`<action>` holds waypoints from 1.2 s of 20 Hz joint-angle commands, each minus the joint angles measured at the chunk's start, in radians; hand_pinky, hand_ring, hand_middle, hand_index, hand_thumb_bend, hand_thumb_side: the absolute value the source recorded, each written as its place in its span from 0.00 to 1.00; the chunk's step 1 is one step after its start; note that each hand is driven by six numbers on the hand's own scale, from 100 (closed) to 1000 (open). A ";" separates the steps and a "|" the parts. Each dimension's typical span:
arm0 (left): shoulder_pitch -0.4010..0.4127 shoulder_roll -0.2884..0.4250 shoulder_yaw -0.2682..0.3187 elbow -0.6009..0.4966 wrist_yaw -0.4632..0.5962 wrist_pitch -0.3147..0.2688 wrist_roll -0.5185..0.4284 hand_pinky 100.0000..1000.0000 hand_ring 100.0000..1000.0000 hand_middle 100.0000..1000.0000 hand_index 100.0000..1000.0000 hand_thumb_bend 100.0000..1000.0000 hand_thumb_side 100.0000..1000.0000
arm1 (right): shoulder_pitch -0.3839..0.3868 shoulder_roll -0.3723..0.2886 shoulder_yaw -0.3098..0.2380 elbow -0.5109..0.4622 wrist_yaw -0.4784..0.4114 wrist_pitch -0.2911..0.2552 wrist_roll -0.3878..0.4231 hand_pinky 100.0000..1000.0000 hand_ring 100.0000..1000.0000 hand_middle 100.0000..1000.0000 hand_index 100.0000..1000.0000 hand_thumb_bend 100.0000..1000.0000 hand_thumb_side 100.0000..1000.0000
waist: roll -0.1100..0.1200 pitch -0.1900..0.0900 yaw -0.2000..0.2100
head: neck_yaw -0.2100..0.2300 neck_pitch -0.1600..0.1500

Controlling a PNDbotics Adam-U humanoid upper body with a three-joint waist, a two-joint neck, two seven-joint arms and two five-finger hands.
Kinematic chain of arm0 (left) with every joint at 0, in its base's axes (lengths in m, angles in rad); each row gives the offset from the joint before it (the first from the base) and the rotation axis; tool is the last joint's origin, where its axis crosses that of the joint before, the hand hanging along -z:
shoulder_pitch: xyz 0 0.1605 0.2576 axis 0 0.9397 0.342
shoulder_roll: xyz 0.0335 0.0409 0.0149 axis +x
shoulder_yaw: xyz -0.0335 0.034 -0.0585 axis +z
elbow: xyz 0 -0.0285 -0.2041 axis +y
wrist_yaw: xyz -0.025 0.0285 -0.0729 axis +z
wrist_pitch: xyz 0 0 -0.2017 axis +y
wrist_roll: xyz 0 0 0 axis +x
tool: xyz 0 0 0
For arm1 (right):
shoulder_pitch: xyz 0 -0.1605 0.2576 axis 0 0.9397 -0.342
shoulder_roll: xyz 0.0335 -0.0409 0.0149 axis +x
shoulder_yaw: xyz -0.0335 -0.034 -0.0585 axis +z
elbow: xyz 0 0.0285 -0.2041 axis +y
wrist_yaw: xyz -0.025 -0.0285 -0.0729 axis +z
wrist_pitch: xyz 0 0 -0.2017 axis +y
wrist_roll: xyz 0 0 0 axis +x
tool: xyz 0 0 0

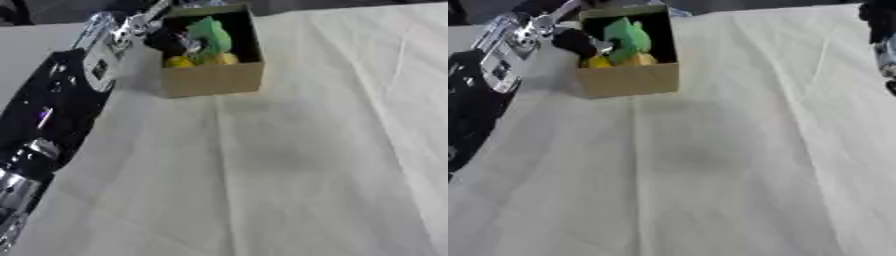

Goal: Pick up objects on the table and place them in the box.

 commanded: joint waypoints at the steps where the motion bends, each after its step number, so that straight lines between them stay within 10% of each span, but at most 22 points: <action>1: 0.006 0.065 0.010 -0.137 0.090 0.044 0.027 0.85 0.73 0.68 0.81 0.20 0.36 | -0.002 -0.026 -0.016 -0.015 -0.003 -0.003 -0.007 0.76 0.73 0.65 0.82 0.00 0.58 | -0.007 -0.034 0.006 | -0.010 0.008; 12: 0.503 0.327 0.140 -0.902 0.514 0.209 0.197 0.85 0.69 0.63 0.78 0.18 0.41 | 0.037 -0.025 -0.043 -0.015 0.001 -0.011 -0.043 0.76 0.73 0.65 0.82 0.00 0.57 | -0.027 -0.069 0.058 | -0.057 0.044; 24: 0.851 0.180 0.276 -0.989 0.707 0.112 0.552 0.87 0.69 0.62 0.79 0.22 0.45 | 0.042 0.002 -0.046 -0.015 -0.016 -0.010 -0.058 0.76 0.72 0.60 0.83 0.00 0.58 | -0.048 -0.096 0.102 | -0.073 0.073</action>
